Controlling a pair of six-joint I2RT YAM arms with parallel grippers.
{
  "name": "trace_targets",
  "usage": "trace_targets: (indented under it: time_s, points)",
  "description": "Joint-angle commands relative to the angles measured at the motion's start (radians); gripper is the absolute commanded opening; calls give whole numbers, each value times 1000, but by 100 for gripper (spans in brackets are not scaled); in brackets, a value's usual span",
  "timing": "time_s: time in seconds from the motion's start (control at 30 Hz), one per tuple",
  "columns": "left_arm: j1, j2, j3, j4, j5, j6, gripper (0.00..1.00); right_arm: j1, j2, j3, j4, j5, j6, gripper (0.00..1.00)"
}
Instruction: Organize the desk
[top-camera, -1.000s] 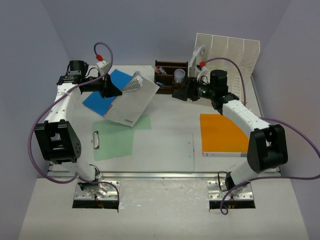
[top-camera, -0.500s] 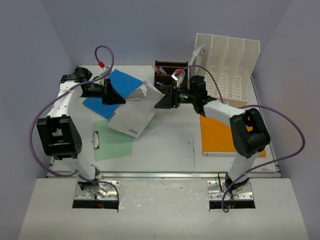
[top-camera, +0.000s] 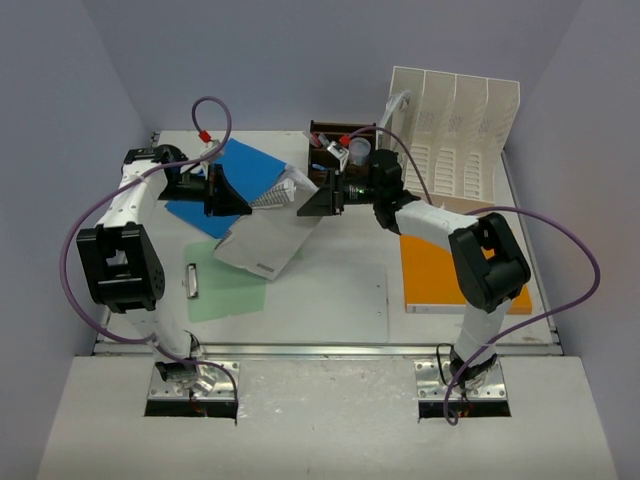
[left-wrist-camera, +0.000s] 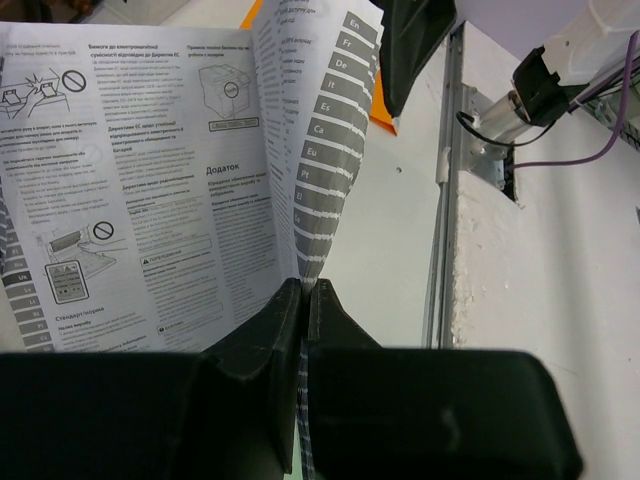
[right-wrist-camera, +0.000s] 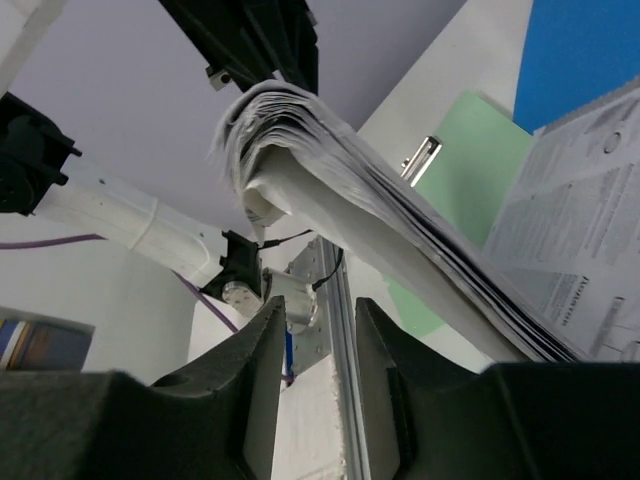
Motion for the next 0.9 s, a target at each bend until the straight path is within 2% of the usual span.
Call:
trace_targets:
  time_s: [0.0, 0.17, 0.3, 0.33, 0.37, 0.4, 0.43, 0.47, 0.53, 0.57, 0.63, 0.7, 0.77, 0.87]
  points:
    - [10, -19, 23, -7, 115, 68, 0, 43, -78, 43, 77, -73, 27, 25]
    - [9, -46, 13, -9, 121, 84, 0, 72, -112, 73, 31, -102, -19, 2]
    - [9, -83, -14, -7, 115, 116, 0, 76, -145, 82, -59, -110, -84, 1]
    - [9, -96, -21, -7, 113, 124, 0, 76, -164, 83, -110, -106, -128, 4]
    - [10, -103, -25, -7, 111, 130, 0, 74, -180, 83, -154, -96, -169, 13]
    - [9, -107, -30, -7, 109, 134, 0, 66, -187, 85, -175, -88, -187, 28]
    - [7, -118, -35, -8, 105, 138, 0, 43, -210, 89, -250, -58, -244, 54]
    - [8, -127, -42, -9, 104, 146, 0, 10, -229, 91, -322, -21, -275, 73]
    - [8, -138, -50, -7, 109, 152, 0, -61, -256, 70, -358, 91, -271, 93]
    - [8, -142, -52, -7, 112, 153, 0, -96, -275, 32, -351, 126, -255, 97]
    - [8, -148, -49, -7, 120, 154, 0, -156, -316, -25, -321, 157, -231, 99]
    - [10, -154, -46, -7, 143, 154, 0, -196, -363, -123, -301, 230, -294, 99]
    - [10, -158, -43, -8, 164, 152, 0, -198, -374, -176, -273, 207, -338, 99]
    - [9, -160, -32, -10, 202, 131, 0, -197, -327, -238, -131, 150, -336, 99]
